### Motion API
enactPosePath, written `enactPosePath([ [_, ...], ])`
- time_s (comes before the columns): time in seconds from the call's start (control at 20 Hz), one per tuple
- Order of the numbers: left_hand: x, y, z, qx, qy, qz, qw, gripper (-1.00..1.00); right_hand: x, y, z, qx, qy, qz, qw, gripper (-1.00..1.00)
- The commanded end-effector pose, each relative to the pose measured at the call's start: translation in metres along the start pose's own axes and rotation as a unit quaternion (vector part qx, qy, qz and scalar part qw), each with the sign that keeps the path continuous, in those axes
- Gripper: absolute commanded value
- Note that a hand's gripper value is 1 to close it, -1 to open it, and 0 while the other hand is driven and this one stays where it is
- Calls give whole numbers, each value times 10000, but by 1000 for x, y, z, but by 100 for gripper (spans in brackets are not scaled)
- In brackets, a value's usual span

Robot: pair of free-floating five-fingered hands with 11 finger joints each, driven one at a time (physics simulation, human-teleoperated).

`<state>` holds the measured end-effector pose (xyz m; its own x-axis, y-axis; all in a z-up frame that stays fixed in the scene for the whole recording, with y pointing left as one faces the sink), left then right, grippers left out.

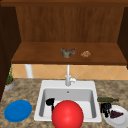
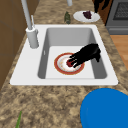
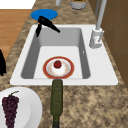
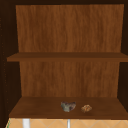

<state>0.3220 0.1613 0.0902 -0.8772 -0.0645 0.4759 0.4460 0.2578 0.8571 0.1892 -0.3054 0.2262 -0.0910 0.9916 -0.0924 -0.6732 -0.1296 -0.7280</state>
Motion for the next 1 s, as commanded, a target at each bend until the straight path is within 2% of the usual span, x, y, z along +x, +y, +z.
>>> enactPosePath([
  [0.0, 23, 16, 6, -68, -266, -332, 9991, -100, 0, 0, 0, 0, 0, 0, 10000, 0],
  [0.35, 68, 49, 24, -32, -237, -335, 9992, -100, 0, 0, 0, 0, 0, 0, 10000, 0],
  [0.55, 93, 58, 38, -19, -217, -329, 9992, -100, 0, 0, 0, 0, 0, 0, 10000, 0],
  [0.65, 103, 60, 46, -37, -217, -416, 9989, -100, 0, 0, 0, 0, 0, 0, 10000, 0],
  [0.8, 123, 61, 55, -32, -83, -560, 9984, -100, 0, 0, 0, 0, 0, 0, 10000, 0],
  [0.95, 139, 58, 62, -21, -100, -772, 9970, -100, 0, 0, 0, 0, 0, 0, 10000, 0],
])
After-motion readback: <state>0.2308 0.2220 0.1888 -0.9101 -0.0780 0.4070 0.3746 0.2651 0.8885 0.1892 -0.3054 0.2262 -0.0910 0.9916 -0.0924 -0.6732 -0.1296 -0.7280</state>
